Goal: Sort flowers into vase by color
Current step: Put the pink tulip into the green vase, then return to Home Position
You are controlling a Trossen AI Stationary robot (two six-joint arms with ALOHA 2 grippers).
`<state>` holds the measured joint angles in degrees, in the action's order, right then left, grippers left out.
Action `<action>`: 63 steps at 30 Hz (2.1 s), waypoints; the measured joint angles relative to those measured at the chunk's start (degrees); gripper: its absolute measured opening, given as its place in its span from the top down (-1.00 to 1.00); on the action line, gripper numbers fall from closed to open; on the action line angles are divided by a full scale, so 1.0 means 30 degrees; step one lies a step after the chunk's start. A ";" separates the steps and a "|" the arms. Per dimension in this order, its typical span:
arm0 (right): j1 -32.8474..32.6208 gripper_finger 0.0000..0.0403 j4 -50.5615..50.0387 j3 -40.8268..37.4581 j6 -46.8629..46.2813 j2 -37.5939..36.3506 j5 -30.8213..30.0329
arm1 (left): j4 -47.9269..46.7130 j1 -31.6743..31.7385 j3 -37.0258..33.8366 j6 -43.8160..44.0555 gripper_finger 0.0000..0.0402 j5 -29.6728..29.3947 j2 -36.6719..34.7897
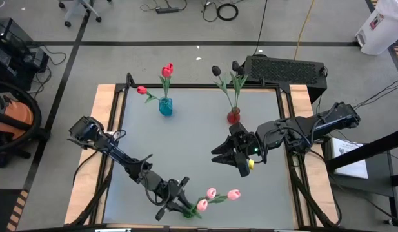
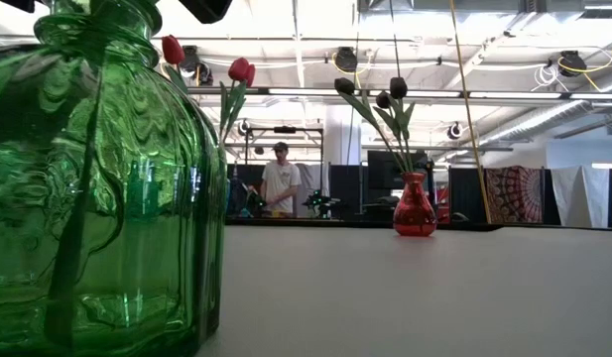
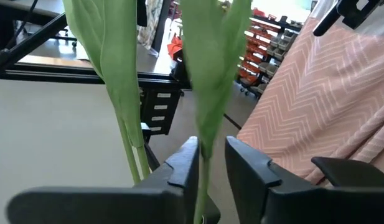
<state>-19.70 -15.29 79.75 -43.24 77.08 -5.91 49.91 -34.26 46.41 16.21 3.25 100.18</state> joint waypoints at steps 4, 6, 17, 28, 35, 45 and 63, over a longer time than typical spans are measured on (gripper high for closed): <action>-0.0007 0.17 -0.0003 0.0000 0.0001 -0.0001 0.0003 | -0.0085 0.0012 0.0000 -0.0007 0.48 0.0000 0.0000; -0.0004 0.17 -0.0007 0.0000 0.0007 -0.0004 0.0004 | -0.0370 0.0022 0.0000 -0.0006 0.44 0.0000 0.0000; -0.0007 0.17 -0.0003 0.0000 0.0007 -0.0007 0.0005 | -0.1466 0.0115 -0.0007 -0.0049 0.34 -0.0138 -0.0325; -0.0007 0.17 -0.0005 0.0000 0.0005 -0.0001 0.0001 | -0.2033 0.0299 -0.0007 -0.0051 0.34 -0.0248 -0.0583; 0.0000 0.17 -0.0005 0.0000 0.0005 -0.0005 0.0004 | -0.3833 0.0328 -0.0007 -0.0317 0.34 -0.0865 -0.1900; -0.0007 0.17 0.0000 0.0000 0.0007 -0.0002 0.0007 | -1.1270 0.0423 -0.0007 -0.1315 0.34 -0.2572 -0.6523; -0.0007 0.17 0.0000 0.0000 0.0007 -0.0007 0.0000 | -2.1951 0.0415 -0.0007 -0.2714 0.34 -0.5715 -1.6521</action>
<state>-19.73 -15.29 79.75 -43.22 77.06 -5.91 -15.94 -33.01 46.39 8.07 -13.90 50.62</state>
